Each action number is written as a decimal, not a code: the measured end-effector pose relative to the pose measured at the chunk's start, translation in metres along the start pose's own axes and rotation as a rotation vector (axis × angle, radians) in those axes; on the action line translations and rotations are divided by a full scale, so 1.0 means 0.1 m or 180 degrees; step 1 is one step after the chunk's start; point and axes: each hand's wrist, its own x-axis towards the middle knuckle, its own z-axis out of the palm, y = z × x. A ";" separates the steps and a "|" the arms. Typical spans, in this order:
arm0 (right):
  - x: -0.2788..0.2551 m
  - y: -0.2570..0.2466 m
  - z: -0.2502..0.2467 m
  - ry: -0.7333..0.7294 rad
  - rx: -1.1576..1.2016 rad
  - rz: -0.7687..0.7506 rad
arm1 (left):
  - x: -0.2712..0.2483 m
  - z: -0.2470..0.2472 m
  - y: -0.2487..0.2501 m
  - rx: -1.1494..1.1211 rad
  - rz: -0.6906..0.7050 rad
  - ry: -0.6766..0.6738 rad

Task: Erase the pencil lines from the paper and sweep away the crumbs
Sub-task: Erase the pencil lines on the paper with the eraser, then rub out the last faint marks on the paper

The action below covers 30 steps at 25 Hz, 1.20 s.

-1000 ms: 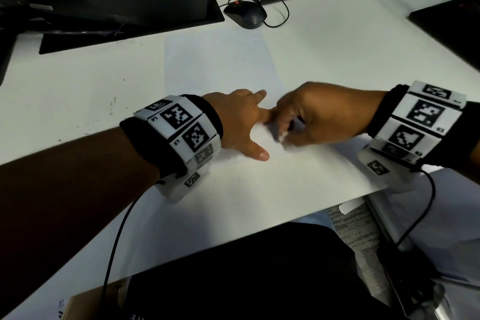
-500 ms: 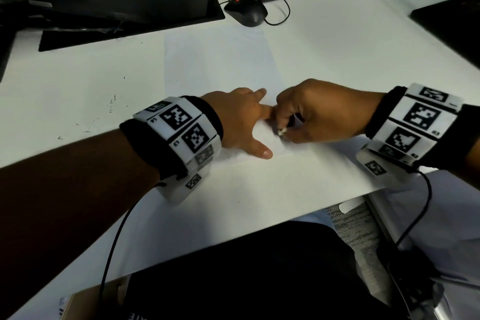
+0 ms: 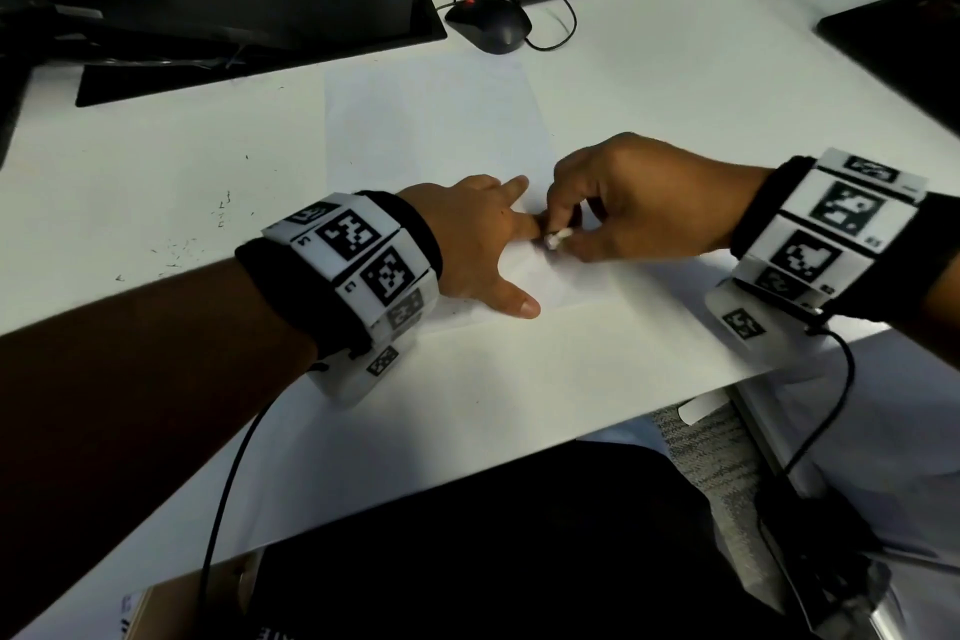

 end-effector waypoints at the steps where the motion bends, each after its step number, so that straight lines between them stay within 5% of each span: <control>1: 0.03 0.00 0.03 0.0009 -0.0085 -0.0028 | 0.00 0.00 0.00 0.0000 -0.0008 -0.0005; 5: -0.03 -0.07 0.10 -0.0590 0.0004 -0.0180 | -0.03 0.00 -0.01 -0.0065 0.0001 0.0012; 10: 0.08 -0.03 0.09 -0.0049 -0.0119 -0.0080 | 0.00 0.01 -0.01 0.0004 0.0015 -0.0007; 15: -0.08 -0.17 0.08 -0.0623 0.0062 -0.0136 | -0.02 0.01 -0.02 -0.0075 0.0043 -0.0015; 19: -0.14 0.06 -0.02 0.0111 -0.0129 0.0803 | -0.03 0.03 0.00 0.0048 0.0000 -0.0042; 22: -0.22 0.20 -0.01 0.0088 -0.0331 0.1600 | -0.12 0.05 0.00 0.0014 -0.0056 -0.0041; 24: -0.24 0.13 0.00 0.0209 -0.0590 0.1766 | -0.25 0.12 -0.05 -0.0048 -0.0231 -0.0084; 27: -0.30 -0.15 0.07 0.1019 -0.0444 0.1770 | -0.47 0.28 -0.11 -0.0194 -0.0555 -0.0280; 30: -0.31 -0.48 0.30 0.0800 -0.0003 0.1999 | -0.67 0.42 -0.08 -0.0172 -0.0611 -0.0269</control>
